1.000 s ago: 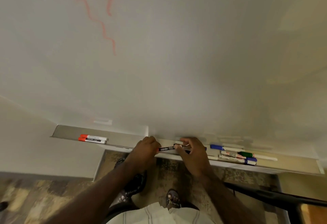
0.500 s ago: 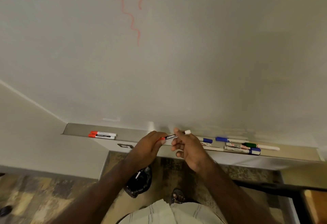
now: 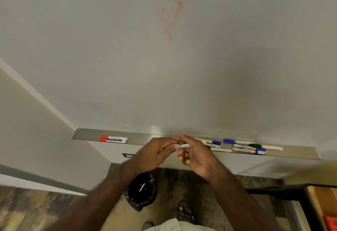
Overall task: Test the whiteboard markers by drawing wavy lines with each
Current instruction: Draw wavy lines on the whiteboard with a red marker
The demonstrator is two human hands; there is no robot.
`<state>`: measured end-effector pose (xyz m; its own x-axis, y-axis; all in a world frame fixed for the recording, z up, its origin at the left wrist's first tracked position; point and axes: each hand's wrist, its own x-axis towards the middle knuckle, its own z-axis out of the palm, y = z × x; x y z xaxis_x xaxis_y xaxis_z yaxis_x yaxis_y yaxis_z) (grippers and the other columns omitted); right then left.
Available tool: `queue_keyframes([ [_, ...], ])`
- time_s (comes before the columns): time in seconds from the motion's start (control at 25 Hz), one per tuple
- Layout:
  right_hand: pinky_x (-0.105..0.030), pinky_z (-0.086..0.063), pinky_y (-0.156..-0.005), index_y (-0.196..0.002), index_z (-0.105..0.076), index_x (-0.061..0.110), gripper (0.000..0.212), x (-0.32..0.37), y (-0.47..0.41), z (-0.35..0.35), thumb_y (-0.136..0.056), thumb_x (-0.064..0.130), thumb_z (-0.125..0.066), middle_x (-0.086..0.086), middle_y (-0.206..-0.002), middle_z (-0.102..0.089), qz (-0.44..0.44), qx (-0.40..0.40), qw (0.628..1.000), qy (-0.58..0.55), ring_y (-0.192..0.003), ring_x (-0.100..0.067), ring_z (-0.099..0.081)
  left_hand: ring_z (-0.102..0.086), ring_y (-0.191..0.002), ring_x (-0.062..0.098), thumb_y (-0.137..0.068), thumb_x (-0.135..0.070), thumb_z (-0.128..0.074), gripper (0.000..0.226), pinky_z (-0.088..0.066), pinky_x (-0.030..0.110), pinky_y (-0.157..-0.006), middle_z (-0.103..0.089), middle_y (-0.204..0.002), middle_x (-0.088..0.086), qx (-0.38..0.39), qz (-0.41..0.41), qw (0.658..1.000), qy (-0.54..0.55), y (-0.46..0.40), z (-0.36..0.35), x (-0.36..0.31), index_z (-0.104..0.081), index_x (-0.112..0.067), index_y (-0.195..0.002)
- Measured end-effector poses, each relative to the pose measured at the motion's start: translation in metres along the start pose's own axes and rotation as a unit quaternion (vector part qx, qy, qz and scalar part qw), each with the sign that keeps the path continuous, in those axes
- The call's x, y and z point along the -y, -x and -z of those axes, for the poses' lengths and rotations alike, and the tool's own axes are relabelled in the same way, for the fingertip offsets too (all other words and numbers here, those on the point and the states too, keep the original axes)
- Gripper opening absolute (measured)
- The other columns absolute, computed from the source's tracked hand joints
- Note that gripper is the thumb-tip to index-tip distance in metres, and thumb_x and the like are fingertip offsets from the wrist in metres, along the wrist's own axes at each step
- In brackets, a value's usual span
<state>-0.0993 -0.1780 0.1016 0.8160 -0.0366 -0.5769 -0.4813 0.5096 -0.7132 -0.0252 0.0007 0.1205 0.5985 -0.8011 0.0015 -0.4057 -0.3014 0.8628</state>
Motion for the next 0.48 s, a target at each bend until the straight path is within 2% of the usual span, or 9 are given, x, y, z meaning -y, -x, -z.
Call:
queue_keyframes([
  [0.08, -0.024, -0.040, -0.050, -0.112, -0.082, 0.011, 0.034, 0.003, 0.008, 0.001, -0.101, 0.039, -0.065, -0.010, -0.074, -0.067, 0.001, 0.013, 1.000, 0.001, -0.060, -0.019, -0.062, -0.069, -0.072, 0.029, -0.110, -0.038, -0.052, 0.023, -0.062, 0.048, -0.067, -0.075, -0.090, -0.002, 0.012, 0.016, 1.000, 0.020, 0.004, 0.004, -0.002, -0.073, -0.039, -0.121],
  [0.2, -0.025, -0.045, -0.051, -0.123, -0.077, 0.006, 0.036, 0.006, 0.022, 0.007, -0.104, 0.031, -0.060, -0.012, -0.072, -0.066, 0.012, 0.027, 1.000, -0.009, -0.058, -0.020, -0.063, -0.067, -0.064, 0.032, -0.110, -0.039, -0.050, 0.030, -0.059, 0.038, -0.065, -0.064, -0.072, 0.008, 0.022, 0.015, 0.999, 0.030, 0.006, 0.006, -0.009, -0.076, -0.026, -0.118],
  [0.24, -0.025, -0.046, -0.051, -0.124, -0.076, 0.005, 0.037, 0.007, 0.025, 0.009, -0.104, 0.030, -0.059, -0.012, -0.072, -0.066, 0.016, 0.032, 0.999, -0.014, -0.058, -0.020, -0.063, -0.065, -0.062, 0.031, -0.109, -0.037, -0.050, 0.029, -0.058, 0.034, -0.064, -0.063, -0.070, 0.003, 0.023, 0.005, 0.999, 0.036, 0.006, 0.006, -0.012, -0.076, -0.028, -0.118],
  [0.28, -0.025, -0.047, -0.051, -0.126, -0.075, 0.004, 0.039, 0.009, 0.028, 0.013, -0.104, 0.032, -0.058, -0.012, -0.072, -0.067, 0.020, 0.035, 0.999, -0.023, -0.058, -0.020, -0.064, -0.064, -0.061, 0.026, -0.109, -0.035, -0.050, 0.027, -0.058, 0.032, -0.064, -0.068, -0.075, -0.006, 0.018, -0.009, 0.999, 0.041, 0.005, 0.006, -0.015, -0.075, -0.033, -0.120],
  [0.36, -0.025, -0.050, -0.052, -0.127, -0.075, 0.004, 0.044, 0.013, 0.034, 0.018, -0.104, 0.037, -0.057, -0.014, -0.077, -0.071, 0.034, 0.035, 0.998, -0.050, -0.061, -0.021, -0.068, -0.063, -0.066, 0.009, -0.107, -0.033, -0.050, 0.029, -0.057, 0.028, -0.065, -0.072, -0.100, -0.027, -0.007, -0.033, 0.999, 0.039, 0.003, 0.007, -0.019, -0.066, -0.044, -0.129],
  [0.4, -0.026, -0.051, -0.053, -0.128, -0.074, 0.004, 0.046, 0.016, 0.037, 0.019, -0.104, 0.039, -0.057, -0.016, -0.082, -0.074, 0.045, 0.036, 0.997, -0.060, -0.065, -0.022, -0.070, -0.064, -0.074, 0.006, -0.107, -0.034, -0.049, 0.032, -0.056, 0.026, -0.069, -0.067, -0.106, -0.031, -0.023, -0.038, 0.999, 0.025, 0.002, 0.008, -0.019, -0.059, -0.048, -0.135],
  [0.48, -0.028, -0.053, -0.057, -0.129, -0.073, 0.002, 0.050, 0.025, 0.040, 0.016, -0.105, 0.042, -0.055, -0.021, -0.096, -0.076, 0.071, 0.037, 0.995, -0.066, -0.073, -0.024, -0.073, -0.061, -0.091, 0.008, -0.109, -0.035, -0.048, 0.041, -0.055, 0.023, -0.080, -0.056, -0.103, -0.024, -0.055, -0.049, 0.997, -0.012, 0.000, 0.015, -0.020, -0.045, -0.046, -0.149],
])
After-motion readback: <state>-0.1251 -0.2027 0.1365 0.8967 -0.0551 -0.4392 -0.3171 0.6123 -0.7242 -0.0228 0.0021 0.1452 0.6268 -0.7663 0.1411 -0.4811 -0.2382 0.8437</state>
